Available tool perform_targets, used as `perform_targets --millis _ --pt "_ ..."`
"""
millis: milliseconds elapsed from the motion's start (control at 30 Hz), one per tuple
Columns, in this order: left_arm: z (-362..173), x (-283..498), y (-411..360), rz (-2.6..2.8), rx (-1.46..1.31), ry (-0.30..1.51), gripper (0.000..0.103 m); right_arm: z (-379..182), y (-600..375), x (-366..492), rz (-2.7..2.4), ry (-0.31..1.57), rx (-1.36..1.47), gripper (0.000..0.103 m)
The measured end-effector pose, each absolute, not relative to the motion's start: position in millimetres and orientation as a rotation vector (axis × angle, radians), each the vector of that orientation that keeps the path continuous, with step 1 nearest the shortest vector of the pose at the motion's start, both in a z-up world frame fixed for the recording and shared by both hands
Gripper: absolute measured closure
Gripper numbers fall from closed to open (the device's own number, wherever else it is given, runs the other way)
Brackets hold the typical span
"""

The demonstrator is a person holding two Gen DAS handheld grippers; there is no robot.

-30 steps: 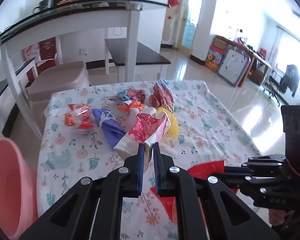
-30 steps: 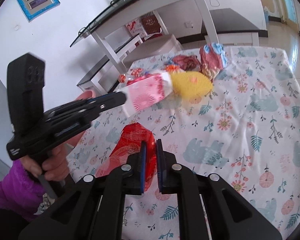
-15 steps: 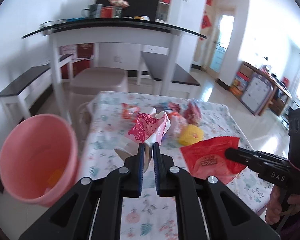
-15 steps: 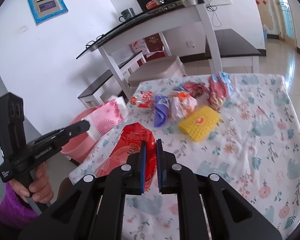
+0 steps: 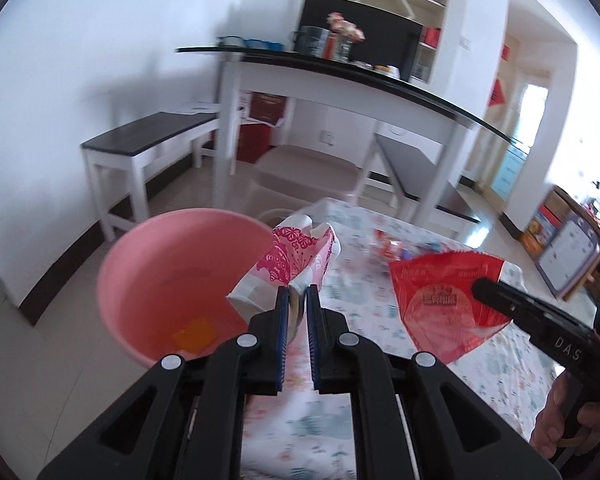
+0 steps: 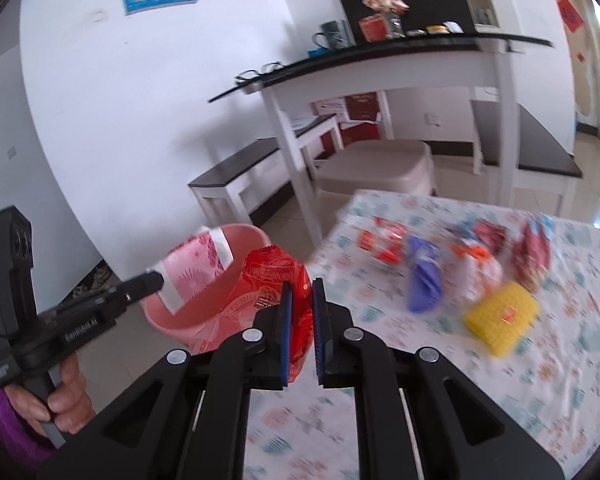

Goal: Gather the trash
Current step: 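Carry both items into the pink basin and lower them inside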

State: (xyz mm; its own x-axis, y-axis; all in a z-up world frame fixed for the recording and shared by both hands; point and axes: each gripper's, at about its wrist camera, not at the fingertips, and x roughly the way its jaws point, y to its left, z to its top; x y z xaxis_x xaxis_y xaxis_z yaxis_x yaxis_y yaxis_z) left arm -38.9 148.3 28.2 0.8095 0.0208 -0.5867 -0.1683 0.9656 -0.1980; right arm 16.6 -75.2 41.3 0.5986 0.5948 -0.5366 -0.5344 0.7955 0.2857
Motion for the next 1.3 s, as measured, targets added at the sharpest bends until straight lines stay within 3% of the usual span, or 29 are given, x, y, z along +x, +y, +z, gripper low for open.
perform_targets --millis 533,1300 --pt "4 -57 209 0.306 -0.255 0.678 0.095 33 50 33 0.742 0.654 -0.059 0.093" --pt "-20 -39 227 0.311 -0.290 0.750 0.095 -8 93 52 0.732 0.742 -0.113 0.093"
